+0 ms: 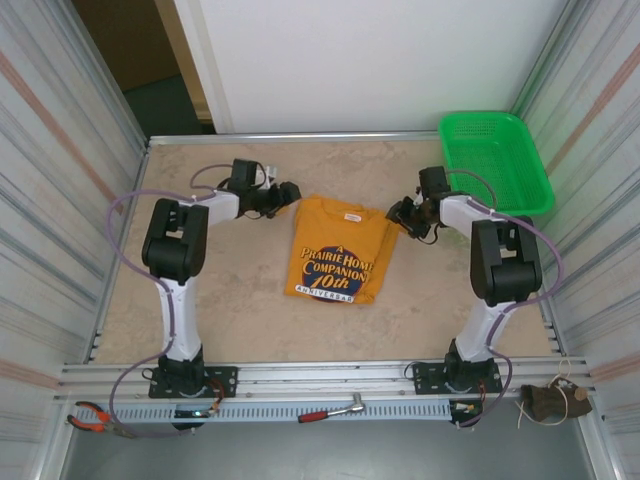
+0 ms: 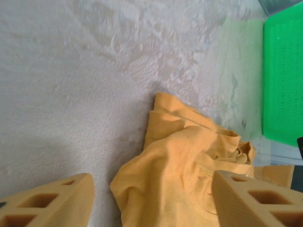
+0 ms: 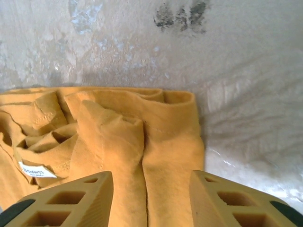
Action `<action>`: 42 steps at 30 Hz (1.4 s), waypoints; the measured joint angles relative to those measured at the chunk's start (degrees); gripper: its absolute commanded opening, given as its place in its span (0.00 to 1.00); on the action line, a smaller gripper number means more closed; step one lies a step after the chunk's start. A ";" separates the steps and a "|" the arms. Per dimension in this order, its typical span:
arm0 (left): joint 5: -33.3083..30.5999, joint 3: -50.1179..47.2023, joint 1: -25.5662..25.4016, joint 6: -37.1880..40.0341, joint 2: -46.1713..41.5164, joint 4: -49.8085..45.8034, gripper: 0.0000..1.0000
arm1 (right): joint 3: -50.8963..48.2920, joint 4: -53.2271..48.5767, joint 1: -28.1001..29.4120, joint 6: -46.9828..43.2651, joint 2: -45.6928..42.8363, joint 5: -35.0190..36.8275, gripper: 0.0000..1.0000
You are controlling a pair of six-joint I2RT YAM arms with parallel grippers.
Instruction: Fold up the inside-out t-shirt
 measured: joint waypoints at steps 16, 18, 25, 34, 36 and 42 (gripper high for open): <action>0.22 -16.04 -12.17 -0.96 -20.04 -1.16 0.75 | -22.67 -3.69 20.15 5.75 -26.16 2.73 0.37; 0.22 -18.03 -13.20 -2.14 -19.28 -0.72 0.75 | -25.70 -4.48 23.23 7.82 -28.81 3.89 0.39; -0.74 -18.93 -13.38 -3.67 -16.06 1.05 0.75 | -29.03 -5.09 29.66 12.92 -31.82 7.65 0.40; -1.75 -20.92 -13.40 -4.83 -13.60 4.02 0.75 | -28.06 -2.27 32.24 14.69 -26.23 9.25 0.24; -1.86 -20.98 -13.38 -5.51 -13.44 4.59 0.75 | -28.06 -1.97 32.46 14.99 -25.68 9.51 0.04; -2.43 -20.94 -13.38 -8.39 -12.74 5.42 0.74 | -30.84 -0.72 32.54 15.74 -29.00 10.43 0.00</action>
